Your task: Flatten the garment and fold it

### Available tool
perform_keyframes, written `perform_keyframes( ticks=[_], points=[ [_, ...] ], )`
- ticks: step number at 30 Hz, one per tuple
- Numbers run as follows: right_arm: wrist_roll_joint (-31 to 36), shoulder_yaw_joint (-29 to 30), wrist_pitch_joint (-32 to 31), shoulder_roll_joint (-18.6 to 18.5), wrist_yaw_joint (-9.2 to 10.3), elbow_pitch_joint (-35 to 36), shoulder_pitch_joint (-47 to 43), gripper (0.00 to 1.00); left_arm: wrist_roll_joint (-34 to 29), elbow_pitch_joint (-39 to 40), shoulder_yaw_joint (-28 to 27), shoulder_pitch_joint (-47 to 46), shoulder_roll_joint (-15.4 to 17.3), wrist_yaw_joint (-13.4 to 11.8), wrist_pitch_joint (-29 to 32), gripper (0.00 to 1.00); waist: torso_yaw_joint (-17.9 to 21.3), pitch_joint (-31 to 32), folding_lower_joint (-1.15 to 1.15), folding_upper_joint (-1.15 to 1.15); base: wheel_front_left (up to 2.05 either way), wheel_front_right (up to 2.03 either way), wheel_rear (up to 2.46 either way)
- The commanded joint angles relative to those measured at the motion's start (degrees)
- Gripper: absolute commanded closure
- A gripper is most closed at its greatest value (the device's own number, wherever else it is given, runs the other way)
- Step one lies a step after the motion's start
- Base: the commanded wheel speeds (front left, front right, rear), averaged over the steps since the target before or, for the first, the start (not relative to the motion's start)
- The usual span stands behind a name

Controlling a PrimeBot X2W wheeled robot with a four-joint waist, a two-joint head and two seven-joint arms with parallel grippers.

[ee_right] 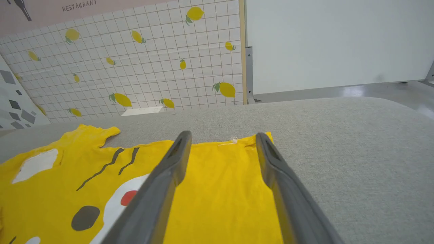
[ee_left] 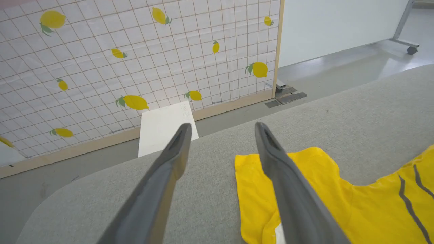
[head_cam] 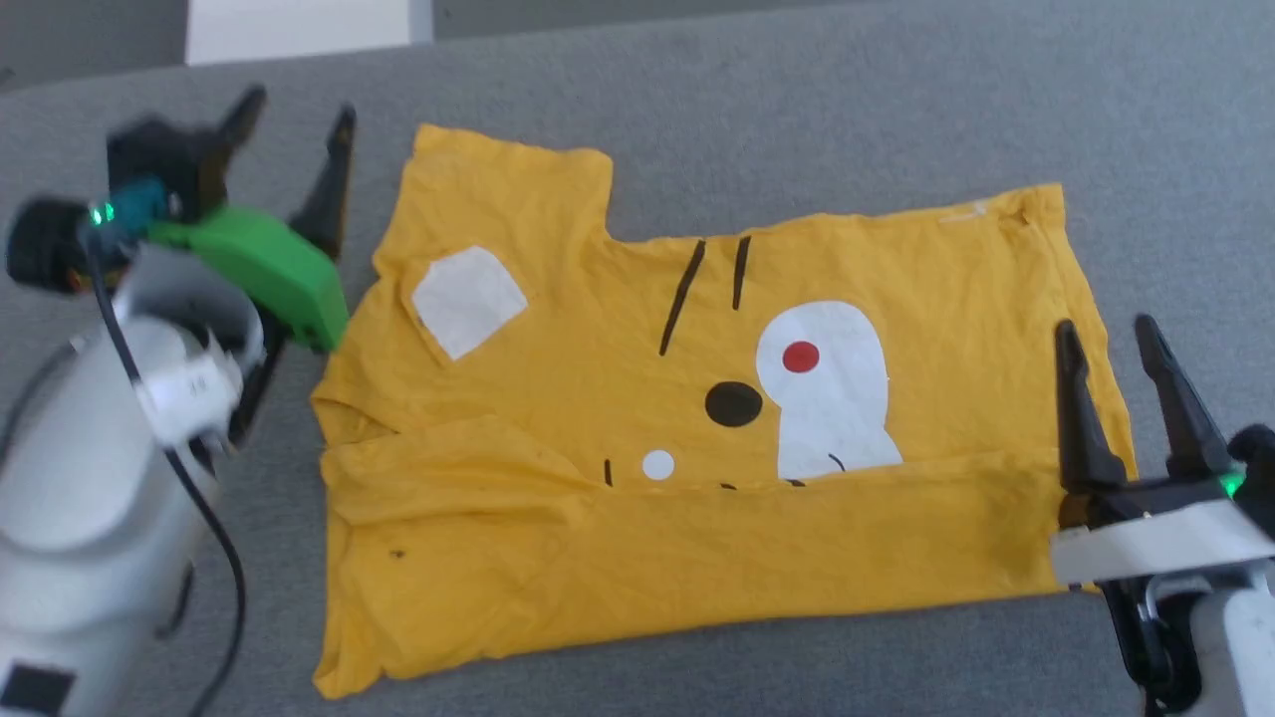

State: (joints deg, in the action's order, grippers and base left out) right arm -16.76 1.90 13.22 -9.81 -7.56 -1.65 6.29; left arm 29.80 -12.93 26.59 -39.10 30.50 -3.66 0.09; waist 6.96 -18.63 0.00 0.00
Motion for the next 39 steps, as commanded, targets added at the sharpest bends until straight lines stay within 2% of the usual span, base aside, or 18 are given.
perform_keyframes(
  ticks=[1,8,10,16,23,24,26,31,35,39],
  points=[
    [0.5,-0.6,0.6,0.2,0.08,0.5,1.7,0.0,-0.1,-2.1,0.4,-3.2,0.6,1.2,2.1,0.0,4.0,-5.6,0.0,0.0,0.0,0.0,0.0],
    [1.1,-4.0,0.5,1.5,0.08,2.0,6.2,0.0,2.5,-10.2,1.2,-16.0,2.1,5.0,17.9,0.0,8.1,-11.0,0.0,0.0,0.0,0.0,0.0],
    [1.1,-4.4,0.5,2.0,0.08,2.4,7.0,0.0,2.9,-11.5,1.9,-18.4,2.6,5.3,23.1,0.0,8.9,-12.1,0.0,0.0,0.0,0.0,0.0],
    [1.1,-5.1,0.7,2.9,0.08,3.0,7.9,0.0,5.7,-13.6,1.8,-21.4,2.7,2.5,36.0,0.0,10.3,-14.0,0.0,0.0,0.0,0.0,0.0],
    [1.2,-5.5,0.7,3.5,0.08,2.5,8.1,0.0,7.7,-13.6,1.2,-20.8,3.1,-2.1,44.4,0.0,10.8,-14.7,0.0,0.0,0.0,0.0,0.0],
    [1.2,-5.5,0.5,3.4,0.08,2.5,8.3,0.0,7.9,-13.2,1.2,-20.5,3.2,-2.8,45.4,0.08,10.8,-14.8,0.0,0.0,0.0,0.0,0.0],
    [1.3,-5.6,-0.2,3.3,0.08,2.3,9.2,0.0,8.3,-12.2,1.4,-19.9,3.6,-3.1,47.0,1.0,10.8,-14.9,0.0,0.0,0.0,0.0,0.0],
    [0.9,-5.0,-6.1,2.1,0.08,1.3,14.8,0.0,9.3,-9.1,1.7,-18.7,4.4,-2.8,49.3,1.0,10.4,-15.0,0.0,0.0,0.0,0.0,0.0],
    [0.1,-2.9,-16.2,1.8,0.08,-2.4,23.9,0.0,9.1,-7.1,1.9,-18.6,5.0,-3.0,49.4,1.0,10.0,-15.1,0.0,0.0,0.0,0.0,0.0],
    [0.4,1.4,-30.0,2.9,0.08,-10.7,33.5,0.0,9.1,-6.0,2.2,-18.7,4.7,-2.9,49.3,1.0,9.0,-15.4,0.0,0.0,0.0,0.0,0.0]
  ],
)
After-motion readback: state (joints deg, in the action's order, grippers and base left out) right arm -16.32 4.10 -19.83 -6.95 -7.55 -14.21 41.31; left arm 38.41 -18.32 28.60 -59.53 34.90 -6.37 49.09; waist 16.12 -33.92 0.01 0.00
